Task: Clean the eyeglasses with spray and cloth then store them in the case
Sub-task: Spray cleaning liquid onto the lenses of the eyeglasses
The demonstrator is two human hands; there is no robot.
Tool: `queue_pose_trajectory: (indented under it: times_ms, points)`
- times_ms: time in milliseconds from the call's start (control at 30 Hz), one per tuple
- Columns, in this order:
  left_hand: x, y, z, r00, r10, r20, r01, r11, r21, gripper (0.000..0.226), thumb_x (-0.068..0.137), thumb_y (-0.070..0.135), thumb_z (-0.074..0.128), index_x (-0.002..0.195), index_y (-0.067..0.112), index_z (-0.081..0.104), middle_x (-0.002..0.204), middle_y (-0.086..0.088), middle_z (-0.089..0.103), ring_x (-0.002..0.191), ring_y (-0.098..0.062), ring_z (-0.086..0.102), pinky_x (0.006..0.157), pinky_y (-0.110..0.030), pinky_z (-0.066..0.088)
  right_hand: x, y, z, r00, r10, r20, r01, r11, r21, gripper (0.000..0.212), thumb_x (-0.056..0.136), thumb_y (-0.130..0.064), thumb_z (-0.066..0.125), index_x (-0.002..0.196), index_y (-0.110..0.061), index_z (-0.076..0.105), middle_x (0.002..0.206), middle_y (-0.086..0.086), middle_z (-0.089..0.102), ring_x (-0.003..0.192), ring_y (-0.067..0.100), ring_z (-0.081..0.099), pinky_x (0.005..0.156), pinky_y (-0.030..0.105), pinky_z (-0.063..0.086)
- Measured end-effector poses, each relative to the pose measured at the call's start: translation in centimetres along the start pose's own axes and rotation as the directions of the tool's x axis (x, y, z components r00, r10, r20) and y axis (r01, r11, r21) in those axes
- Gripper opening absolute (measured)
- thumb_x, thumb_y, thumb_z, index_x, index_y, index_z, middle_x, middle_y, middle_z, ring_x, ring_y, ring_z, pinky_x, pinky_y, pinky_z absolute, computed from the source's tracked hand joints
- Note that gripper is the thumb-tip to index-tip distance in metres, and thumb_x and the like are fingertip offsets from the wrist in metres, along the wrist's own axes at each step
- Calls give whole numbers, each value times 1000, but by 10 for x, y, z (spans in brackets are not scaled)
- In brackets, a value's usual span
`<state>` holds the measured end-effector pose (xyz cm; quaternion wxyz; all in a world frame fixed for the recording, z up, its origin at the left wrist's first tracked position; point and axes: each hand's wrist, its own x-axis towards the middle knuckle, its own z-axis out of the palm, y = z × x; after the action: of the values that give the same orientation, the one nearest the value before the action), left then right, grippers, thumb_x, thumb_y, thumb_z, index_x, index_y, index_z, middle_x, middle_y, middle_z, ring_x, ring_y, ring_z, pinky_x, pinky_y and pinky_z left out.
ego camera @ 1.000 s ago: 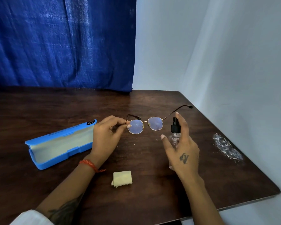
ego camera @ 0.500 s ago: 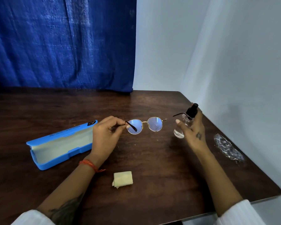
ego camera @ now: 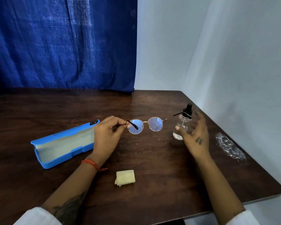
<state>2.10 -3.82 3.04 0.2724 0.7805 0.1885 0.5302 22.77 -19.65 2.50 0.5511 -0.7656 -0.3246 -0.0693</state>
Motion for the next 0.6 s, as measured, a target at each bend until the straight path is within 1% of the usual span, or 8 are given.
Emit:
queue_pose_trajectory:
  times_ms: [67,133,200,267,333,400,500,600]
  points:
    - [1,0,0,1000,-11,-11,11,1000,-2,10,73,13,65,74,6,71,74,-1,68,76,-6,60,67,-6,42,-24,-13,-1,980,-2,-197,4,1000,12,56,70,-34,75,118,-19,49,107,8,56,90,21,58,82,46,51]
    - [2,0,1,999,-24,-25,23,1000,-18,3,73,8,67,71,8,70,75,0,68,76,1,60,68,-4,41,-55,-32,2,967,-76,-244,111,984,135,35,72,-33,72,101,-25,53,93,5,57,77,22,59,74,38,53]
    - [1,0,1,999,-22,-31,21,999,-29,8,72,5,69,70,12,68,75,0,68,76,5,60,68,-4,41,-79,-48,9,984,-155,-90,173,949,265,26,74,-33,70,97,-28,59,85,-1,60,73,18,61,71,25,51]
    - [1,0,0,1000,-12,-23,11,999,-35,15,72,3,70,71,18,66,74,1,67,76,4,60,68,-5,41,-91,-57,19,957,-235,169,176,935,307,27,76,-34,67,102,-26,66,87,-8,66,80,12,64,76,22,50]
    - [0,-1,-2,1000,-9,-23,9,999,-33,21,72,1,70,71,21,64,74,0,67,76,-4,62,67,-5,41,-96,-64,27,852,-327,408,221,933,285,34,79,-36,64,111,-26,67,102,-11,68,96,8,62,85,24,49]
    - [1,-2,-3,999,-15,-31,14,999,-35,13,71,4,70,68,15,66,72,-2,68,74,-12,62,65,-6,42,-100,-63,36,706,-417,573,365,907,211,40,83,-40,60,121,-27,62,117,-12,65,107,4,55,94,24,44]
    - [1,-2,-4,999,-23,-26,22,999,-45,5,71,9,68,67,11,67,72,1,67,74,-15,62,63,-7,41,-104,-59,44,525,-458,717,512,843,164,38,85,-39,57,122,-29,61,120,-12,64,103,0,50,94,25,39]
    - [2,-2,-3,999,-27,-18,26,998,-54,7,71,9,69,68,14,67,72,-2,68,72,-16,62,63,-12,45,-105,-63,43,502,-439,745,430,874,226,27,81,-27,67,108,-27,70,101,-9,70,91,-1,52,87,17,38]
